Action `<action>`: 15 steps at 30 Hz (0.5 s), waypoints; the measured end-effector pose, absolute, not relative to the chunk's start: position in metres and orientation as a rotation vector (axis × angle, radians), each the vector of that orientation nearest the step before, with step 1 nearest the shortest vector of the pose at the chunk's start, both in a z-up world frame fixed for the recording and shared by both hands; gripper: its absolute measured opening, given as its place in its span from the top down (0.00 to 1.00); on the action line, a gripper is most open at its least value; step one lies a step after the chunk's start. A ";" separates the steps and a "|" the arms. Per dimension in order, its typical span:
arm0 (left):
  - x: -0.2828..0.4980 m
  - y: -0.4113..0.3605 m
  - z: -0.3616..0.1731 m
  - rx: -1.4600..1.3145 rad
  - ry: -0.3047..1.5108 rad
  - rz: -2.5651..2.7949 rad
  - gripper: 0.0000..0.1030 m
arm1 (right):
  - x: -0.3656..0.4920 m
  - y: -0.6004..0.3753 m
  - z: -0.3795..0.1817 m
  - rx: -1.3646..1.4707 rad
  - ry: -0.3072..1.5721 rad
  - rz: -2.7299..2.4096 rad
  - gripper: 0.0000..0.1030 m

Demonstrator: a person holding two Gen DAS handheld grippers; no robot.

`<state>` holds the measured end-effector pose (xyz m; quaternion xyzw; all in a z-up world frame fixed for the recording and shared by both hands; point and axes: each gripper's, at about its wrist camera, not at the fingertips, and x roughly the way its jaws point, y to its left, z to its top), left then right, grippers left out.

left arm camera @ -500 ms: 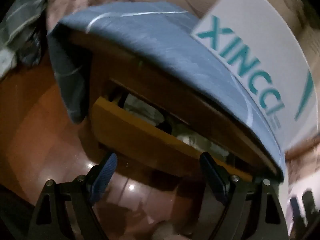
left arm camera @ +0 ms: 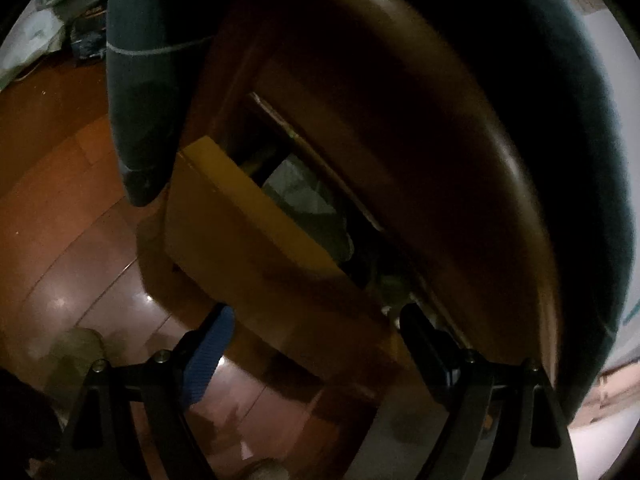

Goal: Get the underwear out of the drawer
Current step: 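Pull the wooden drawer open with the left gripper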

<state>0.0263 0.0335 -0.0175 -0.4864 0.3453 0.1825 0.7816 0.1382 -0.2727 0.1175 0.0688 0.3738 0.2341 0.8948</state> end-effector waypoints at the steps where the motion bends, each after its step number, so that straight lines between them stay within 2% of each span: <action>1: 0.026 0.031 -0.022 -1.046 0.752 0.410 0.15 | 0.139 -0.272 0.118 0.145 0.778 0.488 0.00; 11: 0.002 0.043 -0.010 -1.178 0.708 0.534 0.13 | 0.141 -0.267 0.113 0.154 0.819 0.526 0.00; 15: 0.011 0.035 0.000 -1.143 0.766 0.640 0.11 | 0.142 -0.268 0.112 0.161 0.827 0.530 0.00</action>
